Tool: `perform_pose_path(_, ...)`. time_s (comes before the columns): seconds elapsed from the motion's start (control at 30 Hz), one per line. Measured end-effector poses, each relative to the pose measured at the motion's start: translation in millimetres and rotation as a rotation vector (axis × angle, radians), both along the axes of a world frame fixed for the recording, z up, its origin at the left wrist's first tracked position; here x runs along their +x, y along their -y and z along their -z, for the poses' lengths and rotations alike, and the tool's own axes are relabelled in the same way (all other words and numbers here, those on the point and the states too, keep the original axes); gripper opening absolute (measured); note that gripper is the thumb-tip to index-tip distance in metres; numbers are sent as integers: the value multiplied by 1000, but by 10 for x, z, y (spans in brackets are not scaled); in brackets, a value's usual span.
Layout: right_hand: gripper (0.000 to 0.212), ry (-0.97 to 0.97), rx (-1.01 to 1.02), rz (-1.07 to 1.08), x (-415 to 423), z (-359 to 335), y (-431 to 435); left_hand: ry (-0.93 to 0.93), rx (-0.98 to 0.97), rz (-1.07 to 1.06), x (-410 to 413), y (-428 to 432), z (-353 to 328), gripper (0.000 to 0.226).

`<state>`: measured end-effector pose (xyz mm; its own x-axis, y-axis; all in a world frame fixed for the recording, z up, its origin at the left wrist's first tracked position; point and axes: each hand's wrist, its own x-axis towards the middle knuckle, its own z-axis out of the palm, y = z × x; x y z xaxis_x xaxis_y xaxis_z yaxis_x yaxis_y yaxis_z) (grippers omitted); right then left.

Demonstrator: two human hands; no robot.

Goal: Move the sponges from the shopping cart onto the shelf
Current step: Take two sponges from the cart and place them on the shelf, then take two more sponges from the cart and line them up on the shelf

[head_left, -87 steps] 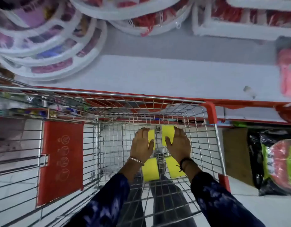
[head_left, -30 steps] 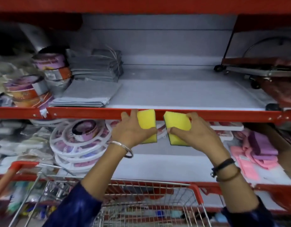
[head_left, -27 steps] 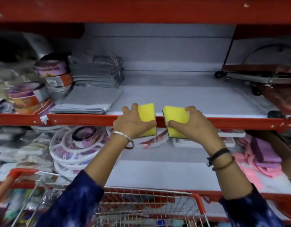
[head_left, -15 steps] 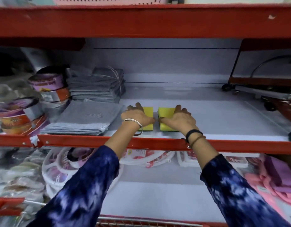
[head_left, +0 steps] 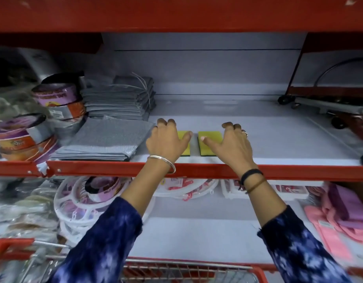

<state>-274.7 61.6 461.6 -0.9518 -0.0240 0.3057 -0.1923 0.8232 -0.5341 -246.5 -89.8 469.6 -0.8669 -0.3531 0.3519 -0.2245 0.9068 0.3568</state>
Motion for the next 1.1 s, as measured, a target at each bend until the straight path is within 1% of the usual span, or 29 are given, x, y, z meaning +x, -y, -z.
perform_pose_path(0.1,65,-79,-61,-95,495,51,-136,-126,76,49,488,-168,12,48)
perform_pose_path(0.2,56,-72,-99,-150,988,205,-290,-240,106,121,1025,-321,173,39)
perform_pose_path(0.27,51,-35,-101,-170,1289,380,-408,-278,134,202,1342,-397,373,35)
perform_pose_path(0.37,49,128,-126,-207,1658,769,-582,-221,197,292,1709,-478,806,45)
perform_pose_path(0.4,49,194,-133,-209,1740,929,-638,-184,230,301,1803,-491,970,46)
perform_pose_path(0.5,45,384,-120,-179,1969,1506,-817,-18,305,289,2085,-549,1524,39)
perform_pose_path(0.63,40,632,-57,-139,2206,2279,-1023,294,329,238,2364,-639,2302,41)
perform_pose_path(0.73,42,803,39,-130,2364,2898,-1136,507,350,230,2571,-733,2897,45)
perform_pose_path(0.83,53,976,164,-144,2497,3507,-1207,696,435,207,2755,-827,3525,48)
perform_pose_path(0.9,60,1079,232,-164,2575,3790,-1222,746,532,194,2871,-880,3863,45)
perform_pose_path(0.97,62,1153,296,-170,2610,4033,-1206,828,569,155,2957,-944,4187,45)
perform_pose_path(1.03,67,1204,393,-172,2644,4228,-1188,982,543,103,3021,-996,4449,52)
perform_pose_path(1.1,76,1255,460,-146,2676,4417,-1171,1137,528,49,3075,-1045,4705,68)
